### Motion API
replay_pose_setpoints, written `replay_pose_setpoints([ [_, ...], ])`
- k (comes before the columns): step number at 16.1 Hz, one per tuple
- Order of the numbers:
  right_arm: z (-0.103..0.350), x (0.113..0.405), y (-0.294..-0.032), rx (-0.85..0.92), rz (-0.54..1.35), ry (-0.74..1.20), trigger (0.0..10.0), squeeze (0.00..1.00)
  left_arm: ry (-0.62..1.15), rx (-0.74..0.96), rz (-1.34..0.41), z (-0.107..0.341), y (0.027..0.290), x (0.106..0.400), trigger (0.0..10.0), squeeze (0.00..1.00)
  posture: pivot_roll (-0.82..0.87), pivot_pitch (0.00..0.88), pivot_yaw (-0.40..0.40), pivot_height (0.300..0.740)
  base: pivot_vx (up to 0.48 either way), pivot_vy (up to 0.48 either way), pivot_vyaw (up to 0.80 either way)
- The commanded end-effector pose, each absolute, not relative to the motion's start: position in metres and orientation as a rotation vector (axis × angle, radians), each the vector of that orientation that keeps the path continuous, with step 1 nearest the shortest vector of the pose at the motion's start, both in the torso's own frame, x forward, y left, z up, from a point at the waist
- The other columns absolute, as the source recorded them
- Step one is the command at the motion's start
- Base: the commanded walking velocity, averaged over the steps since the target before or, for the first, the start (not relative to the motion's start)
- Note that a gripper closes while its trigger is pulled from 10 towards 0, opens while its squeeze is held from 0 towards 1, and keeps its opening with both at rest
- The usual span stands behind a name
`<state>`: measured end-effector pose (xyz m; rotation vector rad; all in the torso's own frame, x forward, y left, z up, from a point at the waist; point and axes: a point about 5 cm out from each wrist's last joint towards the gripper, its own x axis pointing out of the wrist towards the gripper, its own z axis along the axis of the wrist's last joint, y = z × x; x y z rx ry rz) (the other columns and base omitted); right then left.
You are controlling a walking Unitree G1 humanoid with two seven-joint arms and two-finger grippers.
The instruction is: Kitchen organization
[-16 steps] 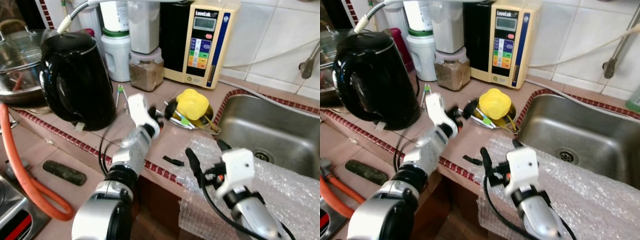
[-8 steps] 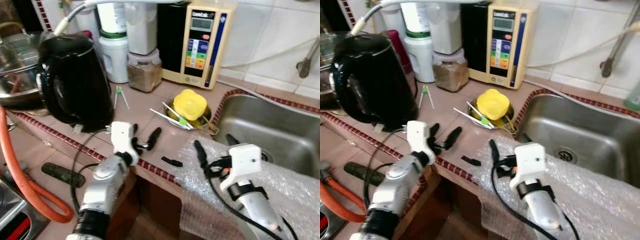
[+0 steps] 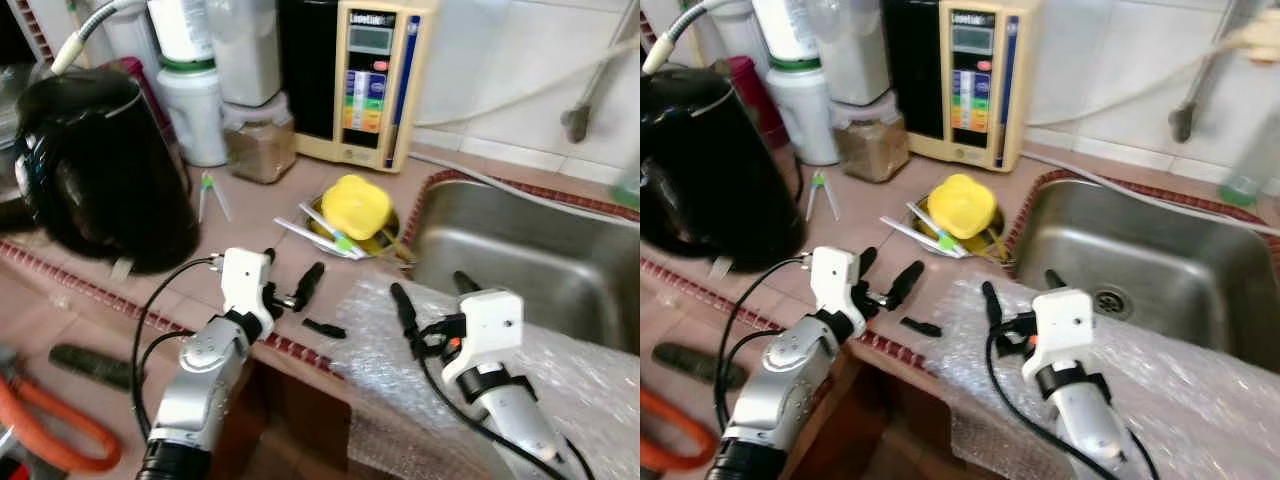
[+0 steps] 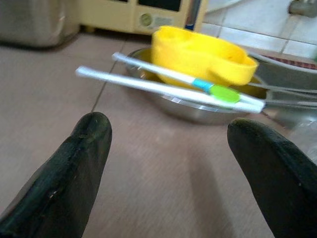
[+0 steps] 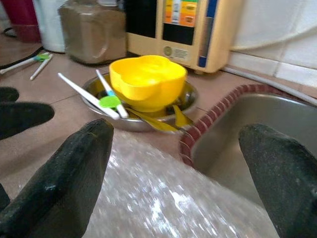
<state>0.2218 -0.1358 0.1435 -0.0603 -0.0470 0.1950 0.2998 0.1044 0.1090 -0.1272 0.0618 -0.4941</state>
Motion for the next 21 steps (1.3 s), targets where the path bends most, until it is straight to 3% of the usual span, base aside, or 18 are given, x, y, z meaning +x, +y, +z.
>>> replay_pose_setpoints([
  [1, 0.144, 0.223, -0.136, -0.057, 0.201, -0.055, 10.0, 0.00, 0.063, -0.112, -0.484, 0.111, 0.108, 0.298, 10.0, 0.00, 0.01, 0.000, 0.022, 0.740, 0.000, 0.000, 0.00],
  [12, 0.144, 0.222, -0.136, -0.068, 0.195, -0.060, 10.0, 0.00, 0.082, -0.123, -0.493, 0.110, 0.107, 0.296, 10.0, 0.00, 0.00, 0.000, 0.026, 0.740, 0.000, -0.403, 0.00],
  [21, 0.154, 0.219, -0.106, -0.119, 0.376, -0.090, 10.0, 0.00, 0.091, -0.179, -0.372, 0.106, 0.108, 0.309, 10.0, 0.00, -0.02, 0.000, 0.009, 0.740, 0.000, 0.000, 0.00],
])
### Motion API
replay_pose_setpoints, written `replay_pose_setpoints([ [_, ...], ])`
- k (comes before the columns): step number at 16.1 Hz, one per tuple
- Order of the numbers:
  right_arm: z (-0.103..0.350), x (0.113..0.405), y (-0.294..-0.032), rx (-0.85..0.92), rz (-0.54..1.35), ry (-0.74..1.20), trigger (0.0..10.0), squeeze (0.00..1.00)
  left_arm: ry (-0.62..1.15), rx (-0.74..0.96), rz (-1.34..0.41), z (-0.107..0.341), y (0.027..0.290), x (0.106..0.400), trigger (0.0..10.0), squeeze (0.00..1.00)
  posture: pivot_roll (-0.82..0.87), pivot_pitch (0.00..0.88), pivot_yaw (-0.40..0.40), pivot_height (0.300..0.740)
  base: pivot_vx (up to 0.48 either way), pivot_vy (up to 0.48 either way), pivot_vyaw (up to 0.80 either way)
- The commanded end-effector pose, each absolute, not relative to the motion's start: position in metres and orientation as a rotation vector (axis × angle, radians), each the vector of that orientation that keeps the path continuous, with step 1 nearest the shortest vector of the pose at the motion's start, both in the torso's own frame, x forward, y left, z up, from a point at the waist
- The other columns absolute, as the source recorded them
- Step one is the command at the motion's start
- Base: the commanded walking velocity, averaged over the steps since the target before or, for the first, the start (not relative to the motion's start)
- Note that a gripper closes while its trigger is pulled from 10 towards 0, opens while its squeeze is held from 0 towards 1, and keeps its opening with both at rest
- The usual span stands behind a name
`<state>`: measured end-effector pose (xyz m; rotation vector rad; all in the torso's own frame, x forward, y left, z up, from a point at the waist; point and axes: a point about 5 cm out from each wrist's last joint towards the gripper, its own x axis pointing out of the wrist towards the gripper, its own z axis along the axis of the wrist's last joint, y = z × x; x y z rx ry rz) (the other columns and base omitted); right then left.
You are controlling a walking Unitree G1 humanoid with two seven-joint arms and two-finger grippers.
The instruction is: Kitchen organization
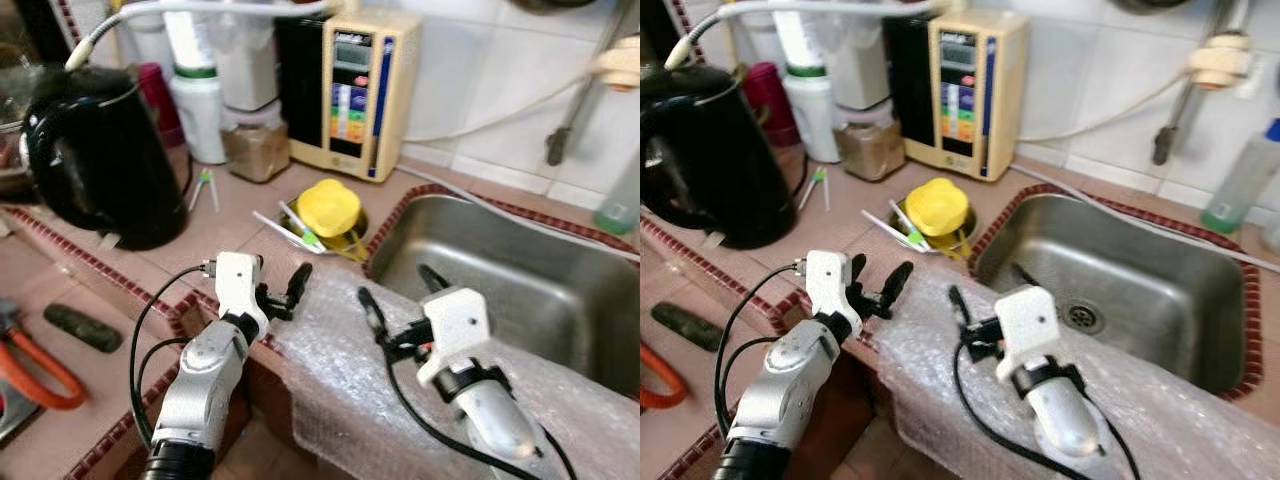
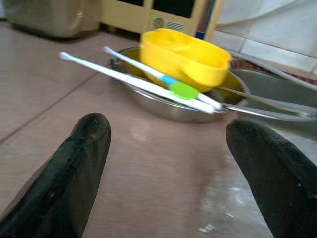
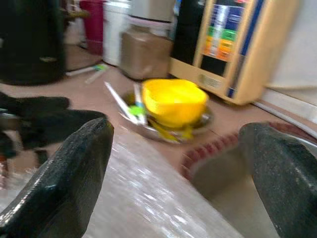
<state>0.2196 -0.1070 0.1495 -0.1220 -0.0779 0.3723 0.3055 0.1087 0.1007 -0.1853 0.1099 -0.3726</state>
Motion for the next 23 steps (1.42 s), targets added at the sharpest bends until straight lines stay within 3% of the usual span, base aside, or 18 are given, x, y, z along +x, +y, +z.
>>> replay_pose_setpoints([
  [1, 0.155, 0.218, -0.102, -0.115, 0.396, -0.089, 10.0, 0.00, 0.094, -0.200, -0.362, 0.107, 0.105, 0.314, 10.0, 0.00, -0.02, 0.000, 0.010, 0.740, 0.000, 0.000, 0.00],
  [8, 0.163, 0.211, -0.076, -0.037, 0.459, -0.076, 10.0, 0.00, 0.107, -0.265, -0.318, 0.109, 0.086, 0.343, 10.0, 0.00, -0.07, 0.048, 0.022, 0.740, 0.000, 0.000, 0.00],
  [12, 0.158, 0.190, -0.087, -0.060, 0.432, -0.007, 10.0, 0.00, 0.153, -0.356, -0.250, 0.105, 0.079, 0.357, 10.0, 0.00, -0.18, 0.084, 0.020, 0.740, 0.000, 0.000, 0.00],
  [18, 0.160, 0.186, -0.096, -0.081, 0.407, 0.012, 10.0, 0.00, 0.160, -0.389, -0.131, 0.109, 0.088, 0.371, 10.0, 0.00, -0.19, 0.062, 0.025, 0.740, 0.000, 0.000, 0.00],
  [19, 0.160, 0.187, -0.096, -0.082, 0.408, 0.011, 10.0, 0.00, 0.168, -0.375, -0.114, 0.108, 0.091, 0.371, 6.2, 0.00, -0.19, 0.060, 0.025, 0.740, 0.000, 0.000, 0.00],
  [20, 0.161, 0.188, -0.096, -0.082, 0.409, 0.011, 10.0, 0.00, 0.172, -0.369, -0.107, 0.108, 0.092, 0.372, 6.2, 0.00, -0.19, 0.060, 0.025, 0.740, 0.000, 0.000, 0.00],
  [21, 0.161, 0.190, -0.096, -0.082, 0.415, 0.007, 10.0, 0.00, 0.192, -0.364, -0.071, 0.105, 0.098, 0.373, 0.8, 0.00, -0.17, 0.051, 0.024, 0.740, 0.000, 0.000, 0.00],
  [22, 0.161, 0.191, -0.096, -0.080, 0.418, 0.006, 10.0, 0.00, 0.192, -0.362, -0.053, 0.105, 0.101, 0.373, 0.0, 0.00, -0.16, 0.044, 0.023, 0.740, 0.000, 0.000, 0.00],
  [23, 0.161, 0.191, -0.096, -0.080, 0.418, 0.006, 10.0, 0.00, 0.191, -0.366, -0.051, 0.105, 0.102, 0.374, 0.0, 0.00, -0.16, 0.044, 0.023, 0.740, 0.000, 0.000, 0.00],
])
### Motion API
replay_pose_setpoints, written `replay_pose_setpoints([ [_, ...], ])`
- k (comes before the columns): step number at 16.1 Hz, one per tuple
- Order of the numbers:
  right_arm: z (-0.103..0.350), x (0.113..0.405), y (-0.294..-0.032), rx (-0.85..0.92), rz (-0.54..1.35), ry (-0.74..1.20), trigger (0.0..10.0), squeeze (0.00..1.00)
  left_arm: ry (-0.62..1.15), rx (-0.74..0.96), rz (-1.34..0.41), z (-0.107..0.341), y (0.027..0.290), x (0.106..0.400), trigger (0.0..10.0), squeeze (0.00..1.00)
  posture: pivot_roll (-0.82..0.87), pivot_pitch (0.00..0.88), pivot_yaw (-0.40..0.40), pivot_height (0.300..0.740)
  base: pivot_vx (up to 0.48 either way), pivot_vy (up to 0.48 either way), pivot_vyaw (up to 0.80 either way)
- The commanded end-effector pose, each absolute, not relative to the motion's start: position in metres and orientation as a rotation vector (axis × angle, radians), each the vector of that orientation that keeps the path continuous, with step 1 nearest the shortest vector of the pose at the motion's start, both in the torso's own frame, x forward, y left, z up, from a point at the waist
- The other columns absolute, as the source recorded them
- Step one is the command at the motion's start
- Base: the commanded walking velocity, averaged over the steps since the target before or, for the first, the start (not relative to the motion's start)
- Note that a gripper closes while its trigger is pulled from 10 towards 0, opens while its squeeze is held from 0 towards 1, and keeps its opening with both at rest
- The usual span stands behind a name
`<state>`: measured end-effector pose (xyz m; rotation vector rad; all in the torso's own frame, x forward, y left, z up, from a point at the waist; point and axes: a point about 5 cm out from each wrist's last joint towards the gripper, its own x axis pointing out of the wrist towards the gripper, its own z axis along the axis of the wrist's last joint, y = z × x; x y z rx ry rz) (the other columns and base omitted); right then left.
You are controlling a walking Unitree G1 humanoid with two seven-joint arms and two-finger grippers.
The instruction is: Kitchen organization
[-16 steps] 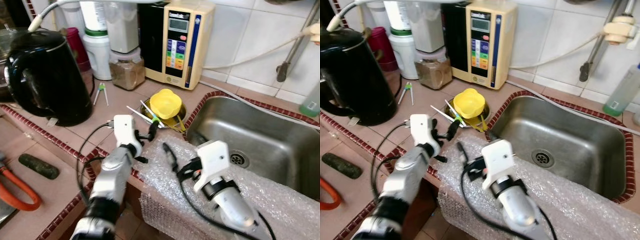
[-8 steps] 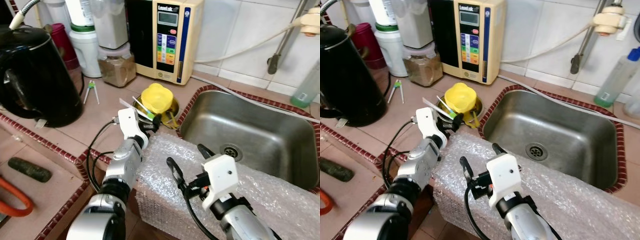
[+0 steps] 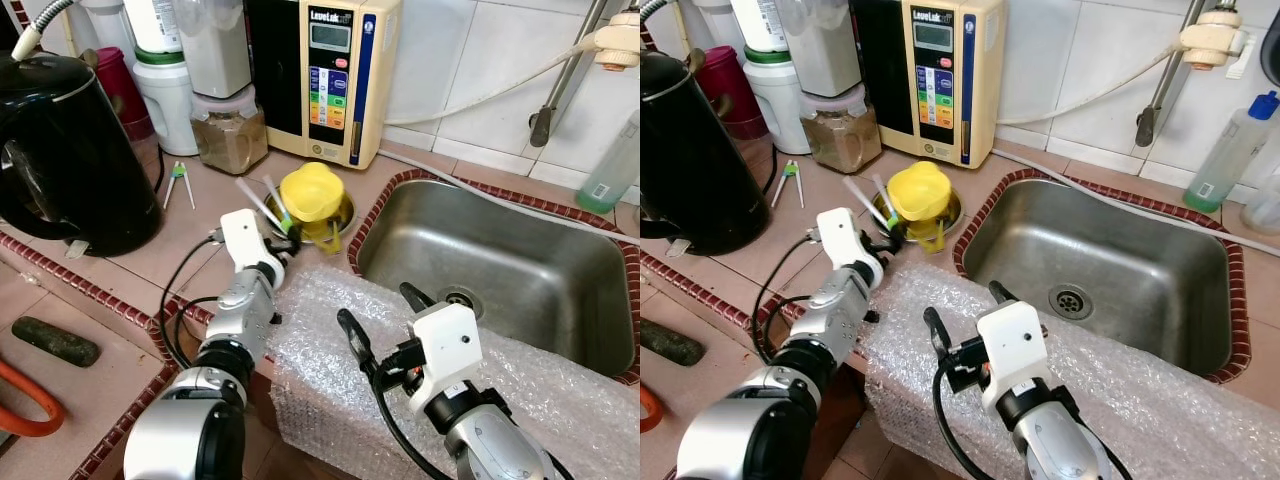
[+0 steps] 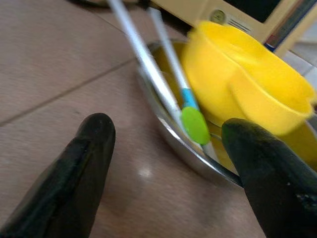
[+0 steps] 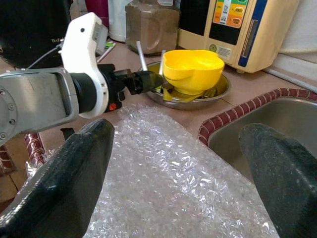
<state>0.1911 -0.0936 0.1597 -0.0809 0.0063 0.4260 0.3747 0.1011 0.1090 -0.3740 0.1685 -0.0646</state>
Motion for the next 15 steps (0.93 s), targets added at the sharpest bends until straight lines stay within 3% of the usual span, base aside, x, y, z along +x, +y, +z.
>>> replay_pose_setpoints([
  [1, 0.160, 0.194, -0.094, -0.078, 0.422, 0.002, 10.0, 0.00, 0.198, -0.362, -0.027, 0.105, 0.108, 0.375, 0.0, 0.00, -0.14, 0.033, 0.024, 0.740, 0.000, 0.000, 0.00],
  [12, 0.156, 0.211, -0.091, -0.072, 0.425, -0.030, 10.0, 0.00, 0.188, -0.336, 0.084, 0.113, 0.144, 0.382, 0.0, 0.00, -0.07, 0.000, 0.050, 0.740, 0.000, 0.000, 0.00],
  [13, 0.156, 0.212, -0.090, -0.071, 0.427, -0.034, 10.0, 0.00, 0.177, -0.327, 0.083, 0.115, 0.146, 0.383, 1.1, 0.00, -0.07, 0.000, 0.050, 0.740, 0.000, 0.000, 0.00],
  [14, 0.156, 0.213, -0.089, -0.069, 0.428, -0.037, 10.0, 0.00, 0.168, -0.320, 0.076, 0.117, 0.147, 0.383, 3.1, 0.00, -0.06, 0.000, 0.051, 0.740, 0.000, 0.000, 0.00],
  [15, 0.155, 0.214, -0.089, -0.068, 0.431, -0.040, 10.0, 0.00, 0.161, -0.303, 0.049, 0.118, 0.146, 0.383, 8.7, 0.00, -0.05, 0.000, 0.051, 0.740, 0.000, 0.000, 0.00],
])
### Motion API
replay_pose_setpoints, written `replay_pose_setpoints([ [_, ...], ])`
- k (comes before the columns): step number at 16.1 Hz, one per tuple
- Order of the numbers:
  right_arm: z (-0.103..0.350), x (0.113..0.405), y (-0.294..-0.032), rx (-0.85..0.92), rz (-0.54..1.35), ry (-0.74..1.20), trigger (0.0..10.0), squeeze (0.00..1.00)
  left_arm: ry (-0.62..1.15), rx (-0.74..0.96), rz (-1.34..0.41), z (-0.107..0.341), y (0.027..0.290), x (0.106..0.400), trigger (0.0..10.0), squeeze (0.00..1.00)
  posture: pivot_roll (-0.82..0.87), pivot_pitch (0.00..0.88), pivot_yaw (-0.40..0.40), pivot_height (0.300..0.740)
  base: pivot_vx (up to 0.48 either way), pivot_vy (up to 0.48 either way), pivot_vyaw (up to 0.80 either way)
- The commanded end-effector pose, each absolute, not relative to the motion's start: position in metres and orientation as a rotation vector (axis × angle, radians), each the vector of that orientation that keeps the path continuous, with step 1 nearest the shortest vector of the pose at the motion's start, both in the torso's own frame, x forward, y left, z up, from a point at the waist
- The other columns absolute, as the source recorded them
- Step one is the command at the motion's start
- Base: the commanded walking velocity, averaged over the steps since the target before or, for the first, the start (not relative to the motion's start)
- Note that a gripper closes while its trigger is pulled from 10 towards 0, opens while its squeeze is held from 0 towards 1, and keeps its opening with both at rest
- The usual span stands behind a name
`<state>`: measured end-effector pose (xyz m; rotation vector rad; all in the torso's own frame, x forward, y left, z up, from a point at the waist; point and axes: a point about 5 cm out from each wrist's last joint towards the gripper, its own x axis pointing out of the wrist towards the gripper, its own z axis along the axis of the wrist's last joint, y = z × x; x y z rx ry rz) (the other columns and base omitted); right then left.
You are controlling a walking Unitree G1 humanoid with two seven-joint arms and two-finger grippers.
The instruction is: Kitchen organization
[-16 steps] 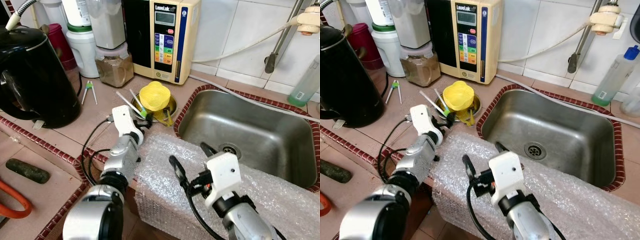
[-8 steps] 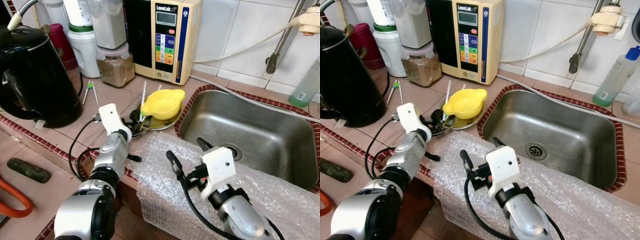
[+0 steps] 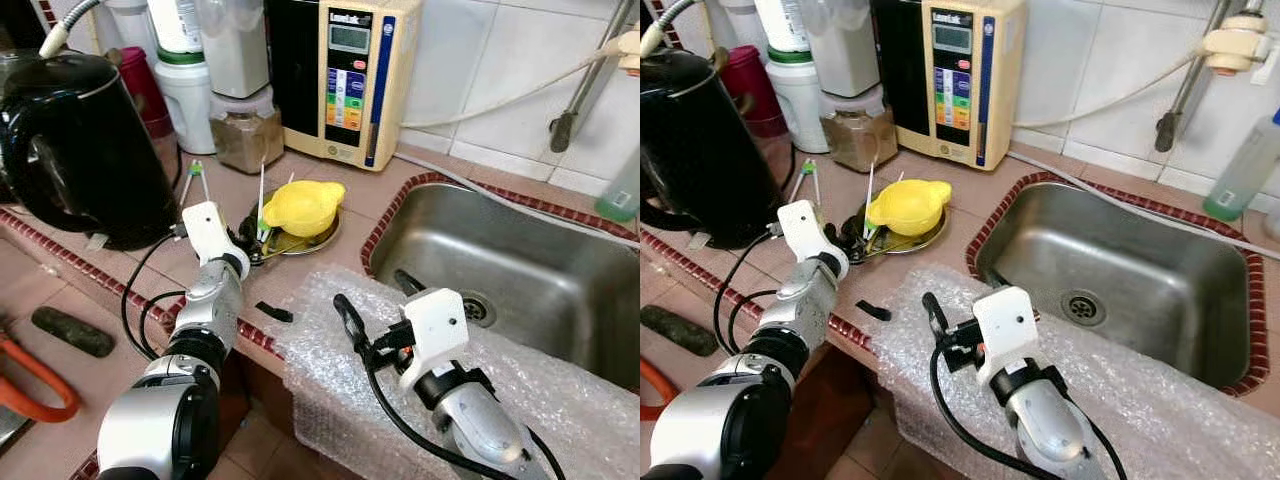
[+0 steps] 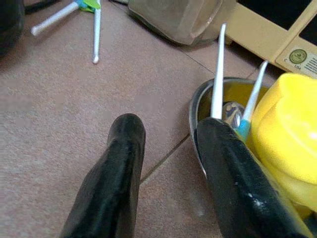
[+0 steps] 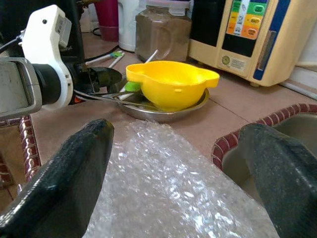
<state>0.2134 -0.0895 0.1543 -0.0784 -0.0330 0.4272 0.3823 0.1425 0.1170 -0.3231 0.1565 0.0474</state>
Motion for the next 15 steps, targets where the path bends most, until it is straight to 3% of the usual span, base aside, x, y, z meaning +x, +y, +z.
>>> replay_pose_setpoints([
  [1, 0.155, 0.216, -0.089, -0.067, 0.435, -0.044, 10.0, 0.00, 0.153, -0.284, 0.001, 0.117, 0.141, 0.381, 10.0, 0.00, -0.05, 0.000, 0.050, 0.740, 0.000, 0.000, 0.00],
  [11, 0.148, 0.223, -0.088, -0.084, 0.463, -0.049, 10.0, 0.00, 0.104, -0.235, -0.313, 0.126, 0.084, 0.358, 10.0, 0.00, -0.01, 0.000, 0.057, 0.740, 0.000, 0.000, 0.00],
  [14, 0.147, 0.222, -0.088, -0.082, 0.458, -0.050, 10.0, 0.00, 0.098, -0.199, -0.316, 0.130, 0.085, 0.355, 10.0, 0.00, -0.02, 0.000, 0.062, 0.740, 0.000, 0.000, 0.00],
  [15, 0.147, 0.223, -0.089, -0.084, 0.458, -0.053, 10.0, 0.00, 0.081, -0.183, -0.306, 0.135, 0.090, 0.352, 10.0, 1.00, -0.02, 0.000, 0.063, 0.740, 0.000, 0.000, 0.00],
])
